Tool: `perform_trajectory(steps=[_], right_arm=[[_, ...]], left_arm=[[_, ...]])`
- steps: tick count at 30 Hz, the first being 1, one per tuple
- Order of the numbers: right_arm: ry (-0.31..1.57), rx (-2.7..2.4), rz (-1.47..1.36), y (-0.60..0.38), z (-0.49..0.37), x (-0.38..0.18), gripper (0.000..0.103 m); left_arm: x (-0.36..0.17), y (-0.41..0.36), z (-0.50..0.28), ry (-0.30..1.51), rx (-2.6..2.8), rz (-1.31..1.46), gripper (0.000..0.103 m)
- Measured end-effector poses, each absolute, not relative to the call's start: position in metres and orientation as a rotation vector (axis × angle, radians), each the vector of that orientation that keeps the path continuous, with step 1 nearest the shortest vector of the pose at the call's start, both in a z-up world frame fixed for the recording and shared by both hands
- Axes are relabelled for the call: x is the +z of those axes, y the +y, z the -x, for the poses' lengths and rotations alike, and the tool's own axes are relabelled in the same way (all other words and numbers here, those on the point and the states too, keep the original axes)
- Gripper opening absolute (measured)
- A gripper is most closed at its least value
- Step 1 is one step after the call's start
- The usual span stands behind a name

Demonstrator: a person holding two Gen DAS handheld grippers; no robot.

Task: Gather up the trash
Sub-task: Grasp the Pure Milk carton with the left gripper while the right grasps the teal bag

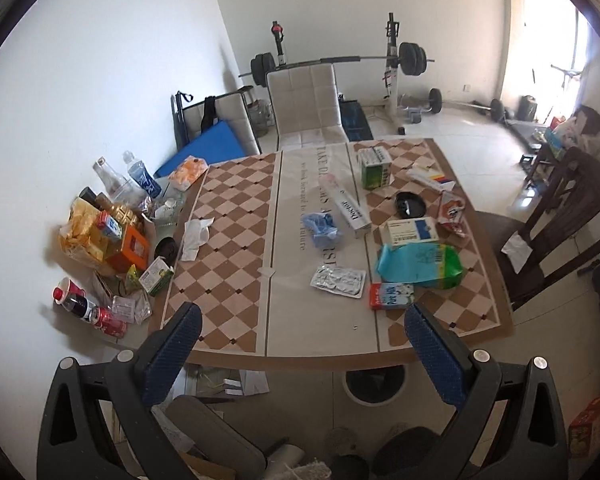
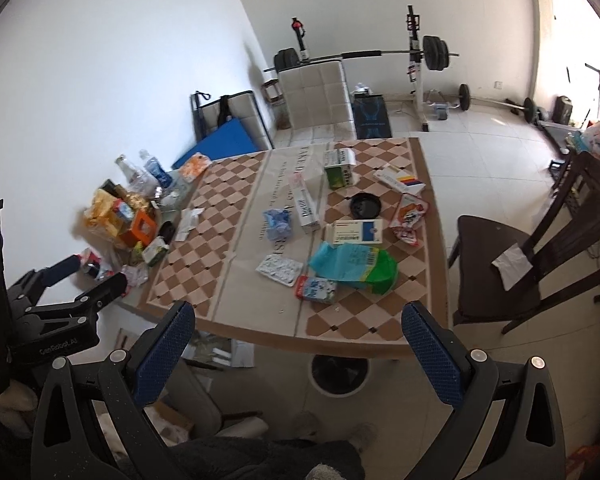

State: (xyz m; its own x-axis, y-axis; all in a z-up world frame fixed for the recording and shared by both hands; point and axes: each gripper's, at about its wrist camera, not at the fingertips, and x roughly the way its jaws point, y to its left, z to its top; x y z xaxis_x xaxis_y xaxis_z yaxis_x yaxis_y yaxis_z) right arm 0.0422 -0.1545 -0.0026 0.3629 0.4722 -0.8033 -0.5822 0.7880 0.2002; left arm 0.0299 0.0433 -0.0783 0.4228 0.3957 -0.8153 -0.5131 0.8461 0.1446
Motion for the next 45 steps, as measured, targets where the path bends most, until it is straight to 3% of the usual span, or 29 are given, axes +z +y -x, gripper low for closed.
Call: perform_trajectory(steps=[7,14,18,25,28,30,36,37,42,45], right_arm=[[1.077,0.629,0.406,-0.111,-0.127,-0.095,0.103],[1.217,0.79,0.799,-0.028,-0.215,-0.246,0.103],[1.247,0.914,1.055,0.017,-0.244,-0.323,0.103],[1.245,1.073,1.395,0.047,-0.241,-0.406,0.103],[1.315,1.043,1.381,0.044,-0.248,-0.426,0.101],[1.408,1.017,1.289,0.037,-0.26,-0.433,0.09],[1.577,0.89,1.006,0.005,-0.294,-0.442,0.09],[1.583,0.88,0.985,0.001,-0.296,-0.443,0.09],[1.613,0.866,0.936,-0.011,-0.3,-0.449,0.09],[1.633,0.864,0.918,-0.017,-0.306,-0.452,0.09]], left_arm=[[-0.19,0.078,-0.073,1.237,0.678,0.319,0.103],[-0.299,0.077,-0.11,1.454,0.884,0.541,0.103],[-0.339,0.071,-0.123,1.513,0.973,0.712,0.103],[-0.372,0.057,-0.139,1.516,1.025,0.99,0.103],[-0.379,0.057,-0.149,1.479,0.996,1.115,0.103],[-0.383,0.059,-0.154,1.438,0.984,1.213,0.103],[-0.405,0.074,-0.17,1.332,0.985,1.44,0.102],[-0.408,0.077,-0.172,1.326,0.987,1.456,0.099],[-0.409,0.078,-0.183,1.421,0.957,1.283,0.052],[-0.397,0.066,-0.205,1.553,0.907,0.971,0.052]])
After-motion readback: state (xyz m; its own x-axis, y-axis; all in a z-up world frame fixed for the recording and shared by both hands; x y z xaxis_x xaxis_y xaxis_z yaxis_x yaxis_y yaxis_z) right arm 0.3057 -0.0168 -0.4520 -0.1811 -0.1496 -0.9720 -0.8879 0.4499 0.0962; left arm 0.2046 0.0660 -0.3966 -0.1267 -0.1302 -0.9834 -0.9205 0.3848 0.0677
